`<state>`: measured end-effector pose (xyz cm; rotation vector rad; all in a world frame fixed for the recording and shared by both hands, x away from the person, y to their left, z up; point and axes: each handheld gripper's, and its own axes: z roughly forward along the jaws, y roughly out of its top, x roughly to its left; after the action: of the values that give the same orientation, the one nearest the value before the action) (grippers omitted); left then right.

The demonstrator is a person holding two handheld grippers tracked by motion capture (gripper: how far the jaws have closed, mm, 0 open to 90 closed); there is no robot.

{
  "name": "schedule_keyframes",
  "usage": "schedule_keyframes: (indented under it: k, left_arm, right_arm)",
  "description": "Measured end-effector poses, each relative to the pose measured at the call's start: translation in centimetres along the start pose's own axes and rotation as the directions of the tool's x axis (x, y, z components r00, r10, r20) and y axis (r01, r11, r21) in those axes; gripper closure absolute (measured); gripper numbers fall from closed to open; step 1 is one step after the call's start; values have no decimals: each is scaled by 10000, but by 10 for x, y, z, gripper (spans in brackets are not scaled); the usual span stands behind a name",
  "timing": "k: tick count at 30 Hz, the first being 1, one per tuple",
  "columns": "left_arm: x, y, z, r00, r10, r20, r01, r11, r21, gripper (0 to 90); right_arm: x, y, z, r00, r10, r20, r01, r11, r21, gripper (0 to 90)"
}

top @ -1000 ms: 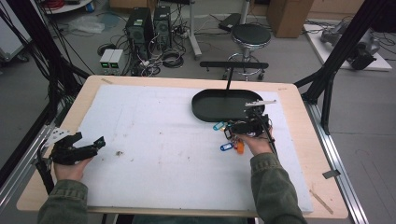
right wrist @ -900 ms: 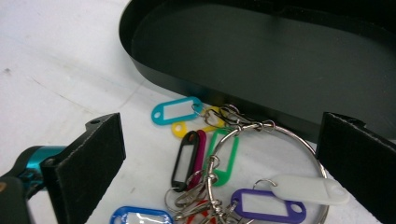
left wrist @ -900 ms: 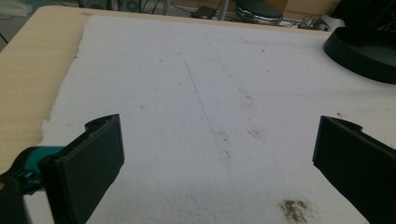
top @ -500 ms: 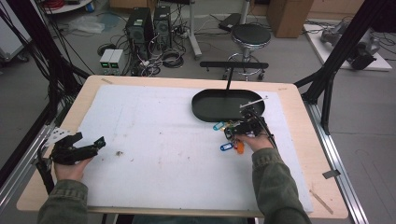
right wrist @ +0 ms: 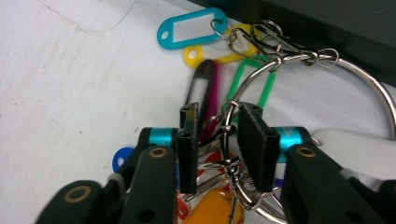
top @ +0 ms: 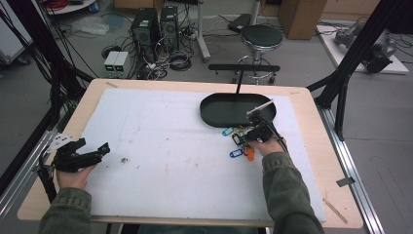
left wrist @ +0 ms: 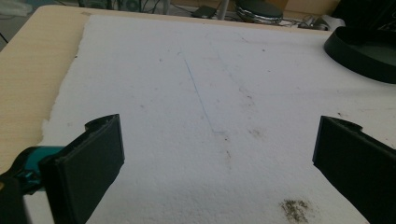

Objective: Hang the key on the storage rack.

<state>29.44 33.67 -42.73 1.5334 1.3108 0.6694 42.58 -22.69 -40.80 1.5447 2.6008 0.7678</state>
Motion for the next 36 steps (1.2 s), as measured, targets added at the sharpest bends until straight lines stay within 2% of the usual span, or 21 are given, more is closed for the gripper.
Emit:
schedule_keyframes:
  k: [3, 4, 5, 7, 12, 14, 16, 19, 21, 25, 26, 28, 29, 34, 36]
  left_arm:
    - [0, 0, 0, 10000, 3, -2, -3, 10000, -2, 25]
    - [0, 0, 0, 10000, 7, -4, -7, 10000, -2, 25]
    - [0, 0, 0, 10000, 7, -4, -7, 10000, -2, 25]
    - [0, 0, 0, 10000, -31, -19, 31, 10000, -22, 25]
    - [0, 0, 0, 10000, -15, 3, 15, 10000, -25, 25]
    - [0, 0, 0, 10000, -11, -8, 11, 10000, -31, 25]
    - [0, 0, 0, 10000, -29, -24, 29, 10000, -46, 25]
    - [0, 0, 1, 10000, -27, -1, 27, 10000, -54, 25]
    - [0, 0, 1, 10000, -17, 23, 17, 10000, -49, 25]
    - [0, 0, 0, 10000, -39, 18, 39, 10000, -77, 25]
    - [0, 0, 0, 10000, -41, 24, 42, 10000, -82, 25]
    - [0, 0, 1, 10000, -43, 37, 44, 10000, -70, 25]
    - [0, 0, 1, 10000, -63, 47, 63, 10000, -76, 25]
    - [0, 0, 1, 9999, -78, 137, 78, 10000, -8, 25]
    - [0, 0, 1, 9998, -132, 164, 132, 9999, -14, 25]
  right_arm:
    - [0, 0, 1, 10000, 2, -69, -2, 10000, 1, 716]
    - [0, 0, 1, 9998, 8, -217, -9, 10000, -24, 765]
    - [1, 0, 1, 9996, -85, -285, 83, 9999, -73, 778]
    - [4, 0, -1, 9994, -324, -71, 323, 9995, -64, 797]
    - [8, -3, -12, 9987, -482, 145, 485, 9986, -229, 819]
    - [10, -5, -18, 9974, -714, 28, 715, 9970, -309, 819]
    - [11, -6, -20, 9973, -737, 54, 738, 9967, -343, 819]
    - [14, -8, -31, 9950, -988, -176, 973, 9926, -728, 819]
    - [16, -9, -40, 9904, -1357, -260, 1323, 9856, -1054, 819]
    - [18, -8, -53, 9883, -1525, 30, 1514, 9788, -1380, 819]
    - [19, -6, -60, 9857, -1676, 175, 1682, 9732, -1569, 819]
    - [20, -5, -64, 9852, -1707, 138, 1707, 9725, -1586, 820]
    - [23, -3, -69, 9810, -1930, 184, 1935, 9678, -1610, 819]
    - [25, 2, -79, 9794, -2019, -61, 1974, 9629, -1842, 819]
    - [25, 5, -82, 9785, -2060, 65, 2038, 9622, -1805, 819]
